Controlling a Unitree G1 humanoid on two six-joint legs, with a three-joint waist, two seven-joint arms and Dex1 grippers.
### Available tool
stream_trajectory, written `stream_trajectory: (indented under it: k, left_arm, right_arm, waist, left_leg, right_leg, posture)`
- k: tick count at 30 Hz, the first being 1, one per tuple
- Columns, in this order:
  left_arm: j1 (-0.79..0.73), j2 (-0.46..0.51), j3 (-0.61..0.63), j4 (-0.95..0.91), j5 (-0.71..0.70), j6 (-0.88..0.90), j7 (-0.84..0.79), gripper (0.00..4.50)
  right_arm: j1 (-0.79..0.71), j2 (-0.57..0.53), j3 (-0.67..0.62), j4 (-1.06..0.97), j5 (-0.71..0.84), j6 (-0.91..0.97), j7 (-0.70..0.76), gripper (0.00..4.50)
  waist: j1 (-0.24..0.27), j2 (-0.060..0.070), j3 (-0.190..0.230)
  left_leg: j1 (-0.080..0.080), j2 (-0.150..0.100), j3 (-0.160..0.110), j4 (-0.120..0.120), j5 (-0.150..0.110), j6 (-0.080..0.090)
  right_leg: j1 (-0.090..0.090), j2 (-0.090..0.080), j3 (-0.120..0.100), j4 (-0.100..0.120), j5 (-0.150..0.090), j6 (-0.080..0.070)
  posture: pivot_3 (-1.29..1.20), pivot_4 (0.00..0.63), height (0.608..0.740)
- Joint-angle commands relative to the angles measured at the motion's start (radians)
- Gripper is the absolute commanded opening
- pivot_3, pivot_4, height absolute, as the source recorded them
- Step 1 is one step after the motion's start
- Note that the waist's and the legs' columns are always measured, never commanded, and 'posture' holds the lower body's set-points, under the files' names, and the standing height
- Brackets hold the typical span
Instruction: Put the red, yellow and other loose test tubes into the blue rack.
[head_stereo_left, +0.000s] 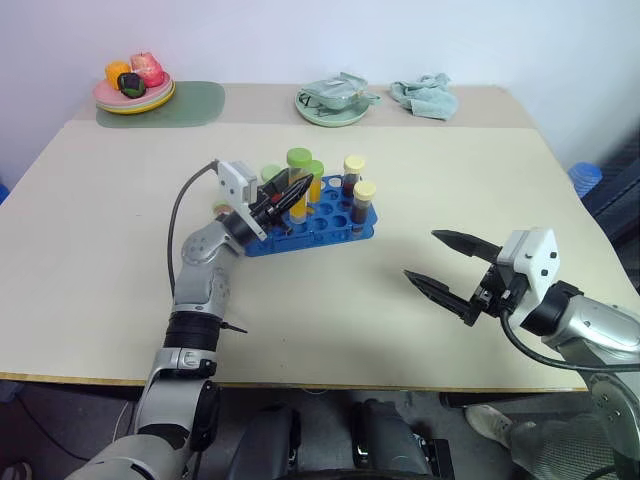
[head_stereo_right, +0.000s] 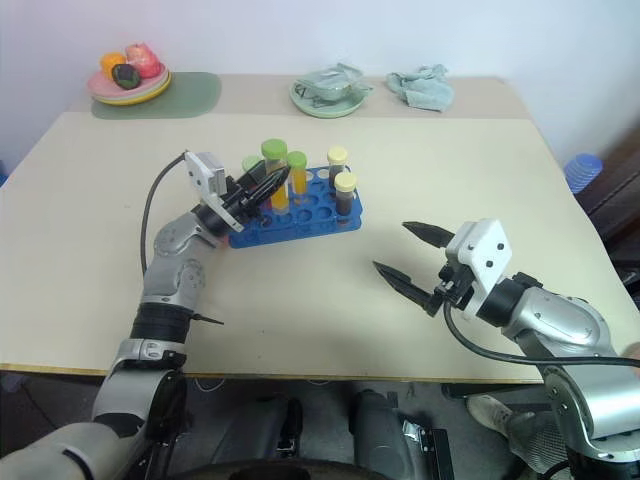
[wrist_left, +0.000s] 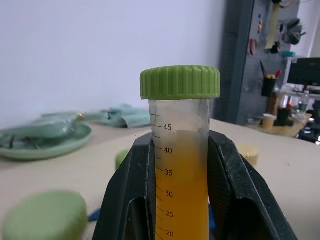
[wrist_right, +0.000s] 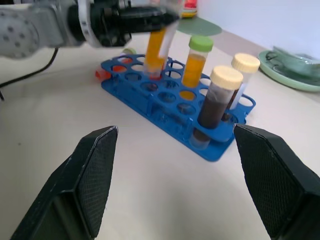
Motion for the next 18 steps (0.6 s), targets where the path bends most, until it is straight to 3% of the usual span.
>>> stream_trajectory:
  k: [1, 11, 18]
  left_arm:
    - [-0.046, -0.013, -0.006, 0.057, 0.005, -0.053, -0.017, 0.79]
    - [-0.067, -0.026, -0.022, 0.149, -0.048, 0.018, -0.163, 0.79]
    - [-0.088, -0.004, -0.031, 0.227, -0.001, -0.019, -0.174, 0.79]
  right_arm:
    - [-0.010, -0.008, -0.033, -0.053, 0.030, 0.022, -0.035, 3.78]
    - [0.038, -0.006, -0.072, -0.072, 0.041, 0.015, -0.040, 3.78]
    - [0.038, 0.001, -0.052, -0.079, 0.030, 0.010, -0.064, 3.78]
  waist:
    - [0.001, 0.000, 0.000]
    - [0.000, 0.000, 0.000]
    - [-0.001, 0.000, 0.000]
  left_leg:
    - [0.000, 0.000, 0.000, 0.000, 0.000, 0.000]
    - [0.000, 0.000, 0.000, 0.000, 0.000, 0.001]
    - [0.000, 0.000, 0.000, 0.000, 0.000, 0.001]
  right_leg:
    - [0.000, 0.000, 0.000, 0.000, 0.000, 0.000]
    - [0.000, 0.000, 0.000, 0.000, 0.000, 0.000]
    - [0.000, 0.001, 0.000, 0.001, 0.000, 0.000]
  posture:
    - [0.00, 0.150, 0.740]
    - [0.00, 0.150, 0.740]
    - [0.00, 0.150, 0.740]
